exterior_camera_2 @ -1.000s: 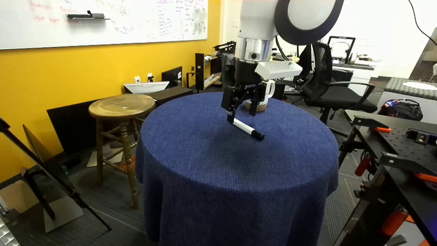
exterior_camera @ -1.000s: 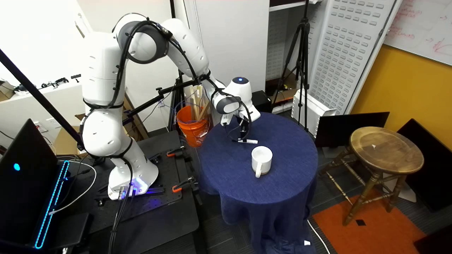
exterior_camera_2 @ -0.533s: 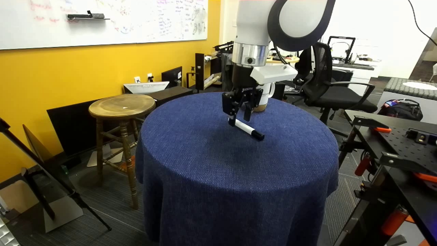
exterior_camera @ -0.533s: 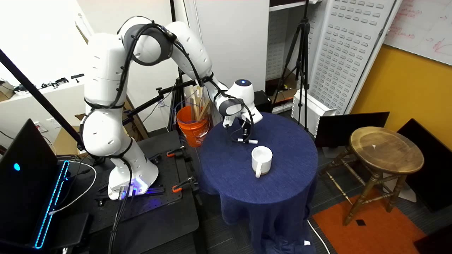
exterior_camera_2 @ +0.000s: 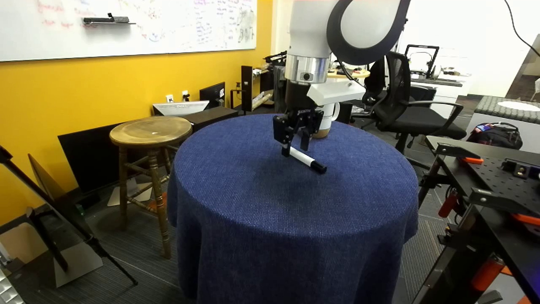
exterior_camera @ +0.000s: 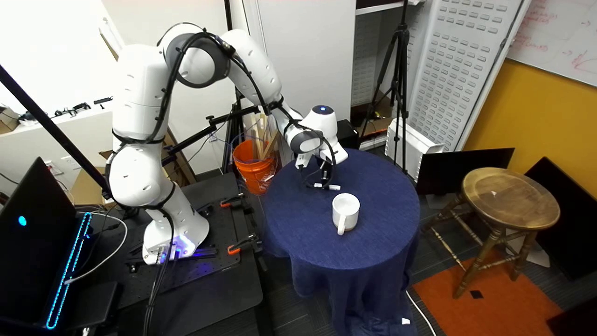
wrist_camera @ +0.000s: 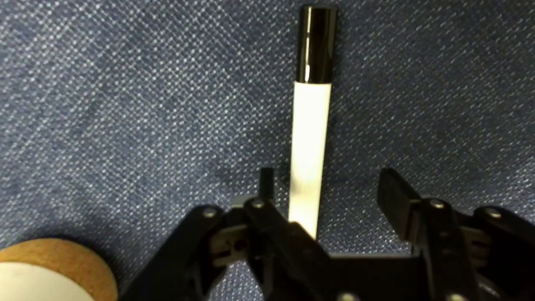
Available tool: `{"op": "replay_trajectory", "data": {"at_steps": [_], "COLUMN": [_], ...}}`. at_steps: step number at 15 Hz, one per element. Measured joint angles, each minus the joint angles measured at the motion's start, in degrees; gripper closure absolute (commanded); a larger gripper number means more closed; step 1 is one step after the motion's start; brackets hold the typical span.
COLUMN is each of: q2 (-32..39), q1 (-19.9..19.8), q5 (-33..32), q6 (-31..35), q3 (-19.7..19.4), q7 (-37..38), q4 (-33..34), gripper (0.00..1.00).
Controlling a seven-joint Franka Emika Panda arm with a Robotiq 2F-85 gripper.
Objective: Pick up the marker and put it in the cup
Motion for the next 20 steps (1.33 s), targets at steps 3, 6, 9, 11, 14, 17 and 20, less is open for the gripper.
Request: {"op": "replay_trajectory", "data": {"at_steps": [3,6,9,11,14,17,20], "q2": [0.19,0.39,0.48,0.49,0.49,0.49,0.49], "q1": [0.00,0.00,0.00,0.00,0.00,0.00,0.00], "q5": [0.10,0.35,0.65,0.72,0.76,0.77,0.77], "q6": [-0.37,-0.65,-1.07,-1.53,-2.16,-2.41,-2.42], "q3": [-0.01,-0.01,-0.01,-0.01,-0.02,-0.05,-0.12], "q7": [0.00,0.00,0.00,0.00,0.00,0.00,0.00], "q4": [0.24,0.39,0.45,0.51,0.57,0.58,0.59], "gripper": [0.46,0.47,0.53,0.66,0.88,0.95,0.95]}}
